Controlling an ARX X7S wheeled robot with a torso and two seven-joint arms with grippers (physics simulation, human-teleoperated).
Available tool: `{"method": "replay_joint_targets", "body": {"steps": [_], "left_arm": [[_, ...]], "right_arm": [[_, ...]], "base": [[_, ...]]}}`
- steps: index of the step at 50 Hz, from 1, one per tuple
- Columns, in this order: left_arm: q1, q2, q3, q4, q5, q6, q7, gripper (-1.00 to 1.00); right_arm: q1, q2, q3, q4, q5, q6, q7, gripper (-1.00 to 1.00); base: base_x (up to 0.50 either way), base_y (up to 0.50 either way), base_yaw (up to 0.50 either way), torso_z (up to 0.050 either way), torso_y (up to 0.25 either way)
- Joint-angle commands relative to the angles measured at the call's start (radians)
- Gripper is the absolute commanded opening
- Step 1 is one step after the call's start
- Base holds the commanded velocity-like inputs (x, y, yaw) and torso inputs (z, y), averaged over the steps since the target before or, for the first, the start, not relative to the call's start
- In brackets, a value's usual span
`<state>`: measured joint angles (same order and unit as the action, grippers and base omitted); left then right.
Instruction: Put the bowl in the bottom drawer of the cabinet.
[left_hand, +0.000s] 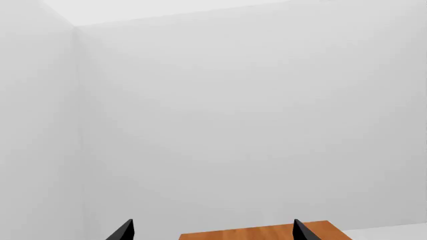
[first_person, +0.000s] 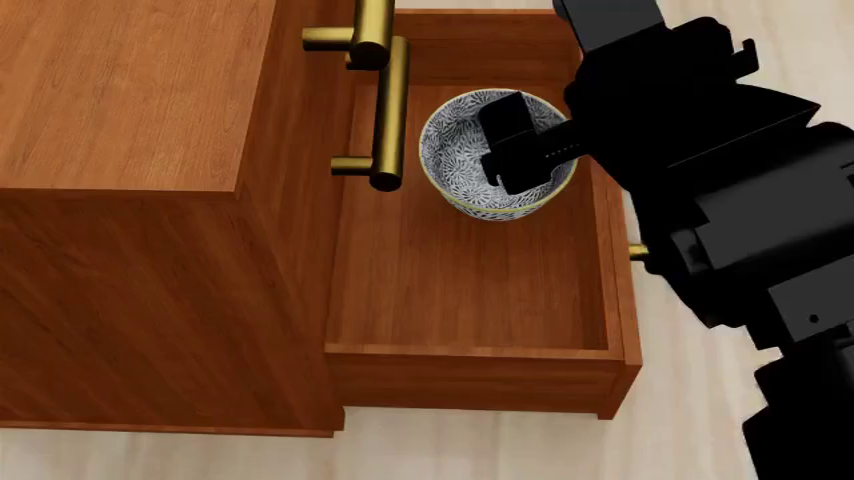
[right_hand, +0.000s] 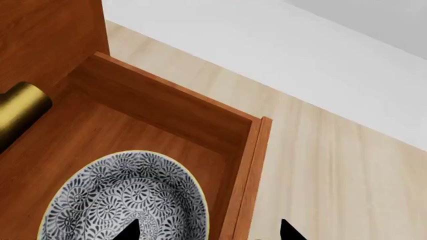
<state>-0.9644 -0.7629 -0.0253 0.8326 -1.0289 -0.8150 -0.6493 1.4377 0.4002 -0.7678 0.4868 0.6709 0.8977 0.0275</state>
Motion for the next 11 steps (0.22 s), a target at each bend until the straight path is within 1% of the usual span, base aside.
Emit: {"method": "replay_joint_targets", "body": {"steps": [1, 11], "left_arm": [[-0.007, 0.003, 0.009, -0.003, 0.001, 0.002, 0.0, 1.0], [-0.009, 0.006, 0.019, -0.005, 0.006, 0.005, 0.001, 1.0]], "right_arm": [[-0.036, 0.08, 0.053, -0.147, 0.053, 0.06, 0.061, 1.0], [-0.062, 0.135, 0.1, -0.261, 0.101, 0.106, 0.11, 1.0]], "base": [[0.0, 0.0, 0.0, 0.0, 0.0], [0.0, 0.0, 0.0, 0.0, 0.0]]}}
